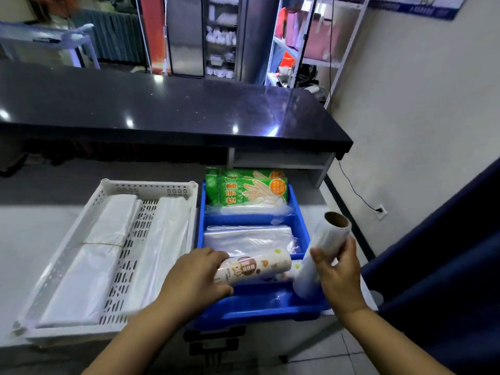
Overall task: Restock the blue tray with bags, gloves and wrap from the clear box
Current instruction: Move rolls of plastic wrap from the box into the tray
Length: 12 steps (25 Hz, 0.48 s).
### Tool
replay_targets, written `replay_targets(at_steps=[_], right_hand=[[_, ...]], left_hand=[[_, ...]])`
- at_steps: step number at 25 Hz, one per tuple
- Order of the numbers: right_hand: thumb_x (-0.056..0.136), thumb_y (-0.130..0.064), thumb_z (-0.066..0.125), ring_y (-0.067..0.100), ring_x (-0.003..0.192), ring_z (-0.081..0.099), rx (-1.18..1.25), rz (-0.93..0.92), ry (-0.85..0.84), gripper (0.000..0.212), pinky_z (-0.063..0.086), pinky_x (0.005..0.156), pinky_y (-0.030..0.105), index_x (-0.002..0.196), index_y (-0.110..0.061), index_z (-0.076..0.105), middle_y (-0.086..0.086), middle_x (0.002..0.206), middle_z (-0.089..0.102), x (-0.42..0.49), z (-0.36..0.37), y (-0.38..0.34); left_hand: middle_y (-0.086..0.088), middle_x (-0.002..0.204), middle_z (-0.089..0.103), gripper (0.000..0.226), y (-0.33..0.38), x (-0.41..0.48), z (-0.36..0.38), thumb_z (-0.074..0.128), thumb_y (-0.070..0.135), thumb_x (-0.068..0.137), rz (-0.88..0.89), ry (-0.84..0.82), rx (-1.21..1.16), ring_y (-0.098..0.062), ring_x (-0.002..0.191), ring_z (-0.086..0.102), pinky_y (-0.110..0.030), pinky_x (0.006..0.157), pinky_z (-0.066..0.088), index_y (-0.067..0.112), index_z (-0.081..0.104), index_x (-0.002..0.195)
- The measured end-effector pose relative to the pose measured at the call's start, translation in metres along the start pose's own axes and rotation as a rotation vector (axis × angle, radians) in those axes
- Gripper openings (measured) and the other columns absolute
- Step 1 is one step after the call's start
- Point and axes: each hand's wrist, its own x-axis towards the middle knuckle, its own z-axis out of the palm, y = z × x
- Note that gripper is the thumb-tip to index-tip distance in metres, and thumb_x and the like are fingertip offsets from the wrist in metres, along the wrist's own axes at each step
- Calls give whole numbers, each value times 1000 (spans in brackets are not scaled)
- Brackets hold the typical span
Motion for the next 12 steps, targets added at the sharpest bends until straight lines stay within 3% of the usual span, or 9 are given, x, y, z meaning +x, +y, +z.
replay_targets(at_steps=[2, 6, 10, 12], right_hand=[[70, -35, 66, -13, 95, 57, 97, -25, 121, 46, 50, 75, 9, 108, -45, 43, -18, 108, 55, 4, -9, -5], [70, -32, 66, -6, 97, 59, 126, -38, 216, 51, 49, 83, 21, 114, -34, 41, -17, 107, 55, 1, -12, -9], [74, -32, 65, -8, 99, 58, 110, -134, 332, 49, 52, 77, 10, 114, -41, 38, -17, 108, 53, 7, -16, -21], [75, -33, 66, -4, 100, 59, 88, -145, 341, 49, 53, 77, 14, 115, -41, 38, -23, 108, 52, 14, -19, -27]], left_hand=[[5, 108, 60, 58, 10, 11, 14, 63, 56, 66, 61, -81, 36, -16, 103, 54, -30, 83, 44, 33, 53, 119], [2, 112, 59, 56, 11, 26, 24, 60, 53, 72, 94, -140, 35, -18, 104, 52, -32, 84, 43, 30, 51, 122], [3, 113, 58, 50, 10, 25, 31, 54, 45, 71, 88, -201, -44, -14, 104, 50, -28, 82, 41, 31, 52, 119], [2, 117, 56, 51, 17, 26, 40, 53, 40, 72, 82, -209, -63, -17, 109, 48, -31, 90, 40, 29, 50, 122]])
